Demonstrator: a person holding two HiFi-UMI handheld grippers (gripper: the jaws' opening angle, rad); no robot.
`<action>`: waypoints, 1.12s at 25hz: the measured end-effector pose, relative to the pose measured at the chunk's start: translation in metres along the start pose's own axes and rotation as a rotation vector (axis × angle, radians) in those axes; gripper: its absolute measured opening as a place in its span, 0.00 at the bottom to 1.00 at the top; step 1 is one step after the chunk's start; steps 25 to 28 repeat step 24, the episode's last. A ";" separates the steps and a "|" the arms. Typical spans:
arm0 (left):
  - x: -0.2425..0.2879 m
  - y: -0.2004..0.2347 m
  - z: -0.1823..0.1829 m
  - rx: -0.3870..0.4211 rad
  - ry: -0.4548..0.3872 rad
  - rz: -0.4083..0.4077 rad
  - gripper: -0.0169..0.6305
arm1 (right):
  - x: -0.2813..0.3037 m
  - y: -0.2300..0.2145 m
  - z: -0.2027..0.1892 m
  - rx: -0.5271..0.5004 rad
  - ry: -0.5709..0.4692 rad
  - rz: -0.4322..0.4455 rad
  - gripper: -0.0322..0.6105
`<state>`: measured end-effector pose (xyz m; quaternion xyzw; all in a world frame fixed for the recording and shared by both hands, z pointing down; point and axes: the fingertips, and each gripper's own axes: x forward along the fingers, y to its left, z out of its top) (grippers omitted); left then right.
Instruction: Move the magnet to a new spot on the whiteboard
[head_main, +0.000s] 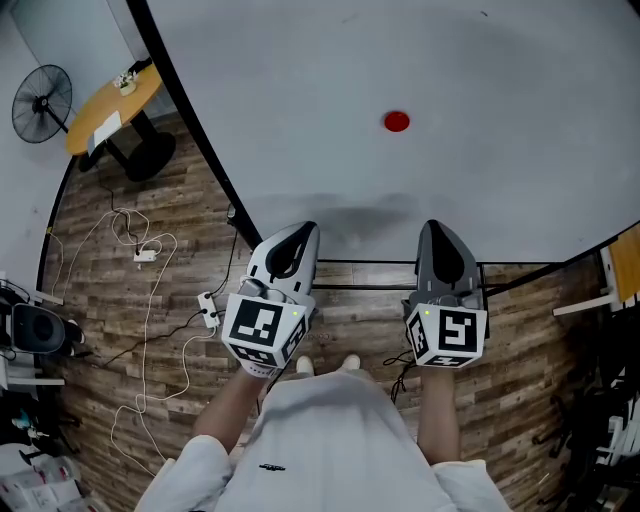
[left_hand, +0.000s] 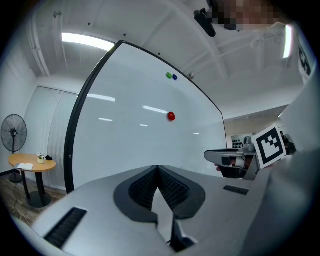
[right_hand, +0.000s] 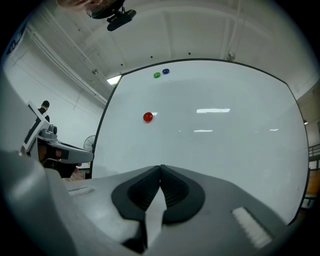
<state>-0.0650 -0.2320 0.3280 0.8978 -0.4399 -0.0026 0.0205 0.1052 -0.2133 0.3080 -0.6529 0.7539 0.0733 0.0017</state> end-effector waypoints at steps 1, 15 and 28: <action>0.000 -0.001 0.000 0.000 0.001 -0.001 0.04 | 0.000 0.000 0.000 -0.002 0.003 0.003 0.07; 0.000 -0.005 -0.001 -0.004 0.000 -0.006 0.04 | -0.004 0.000 -0.003 -0.013 0.014 0.014 0.07; 0.004 -0.008 0.006 -0.004 -0.009 -0.003 0.04 | -0.003 -0.008 0.002 -0.016 0.004 0.015 0.07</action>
